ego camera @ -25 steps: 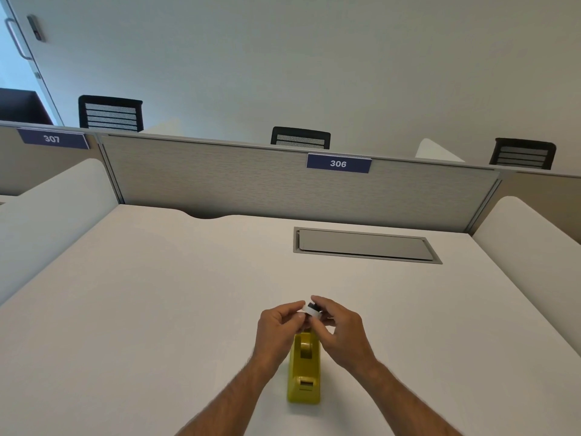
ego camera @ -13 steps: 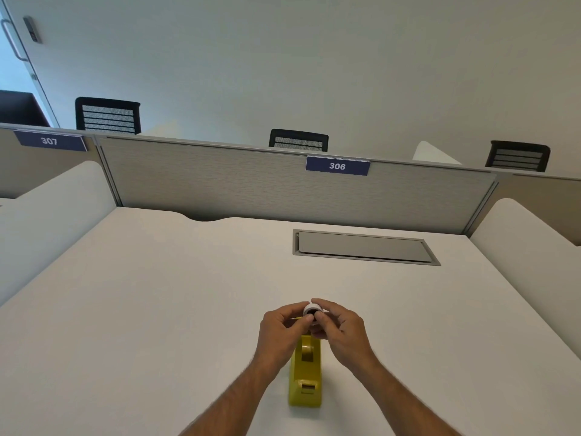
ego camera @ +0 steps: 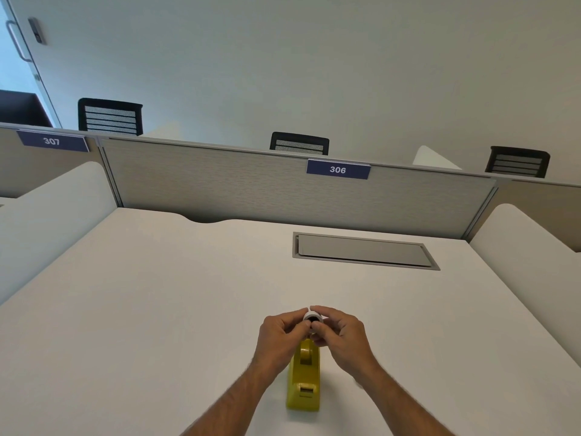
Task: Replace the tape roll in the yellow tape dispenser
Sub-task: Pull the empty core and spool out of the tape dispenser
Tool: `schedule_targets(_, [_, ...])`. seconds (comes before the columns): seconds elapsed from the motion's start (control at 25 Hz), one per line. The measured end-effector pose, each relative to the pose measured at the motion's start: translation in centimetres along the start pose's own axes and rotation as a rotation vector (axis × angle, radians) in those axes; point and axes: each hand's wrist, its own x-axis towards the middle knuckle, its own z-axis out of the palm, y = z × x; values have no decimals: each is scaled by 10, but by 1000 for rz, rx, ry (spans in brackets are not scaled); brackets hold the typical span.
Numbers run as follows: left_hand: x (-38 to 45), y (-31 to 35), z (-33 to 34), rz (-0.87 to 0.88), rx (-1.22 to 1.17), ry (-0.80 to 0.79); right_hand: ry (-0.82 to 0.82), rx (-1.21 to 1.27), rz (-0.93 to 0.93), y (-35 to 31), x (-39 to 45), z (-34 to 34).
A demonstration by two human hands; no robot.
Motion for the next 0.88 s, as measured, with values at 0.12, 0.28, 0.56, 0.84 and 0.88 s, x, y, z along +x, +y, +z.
schedule_targets(0.12, [0, 0, 2, 12, 20, 7, 21, -32, -28, -1, 1, 2])
schedule_targets(0.28, [0, 1, 4, 50, 78, 23, 28, -67, -71, -1, 2, 3])
schedule_targets(0.56, [1, 2, 3, 44, 87, -5, 105, -98, -110, 3, -1, 6])
schedule_targets(0.84, [-1, 5, -3, 20, -20, -89, 93, -26, -55, 0, -3, 1])
schedule_targets(0.88, [0, 5, -4, 15, -20, -96, 91, -9, -43, 0, -3, 1])
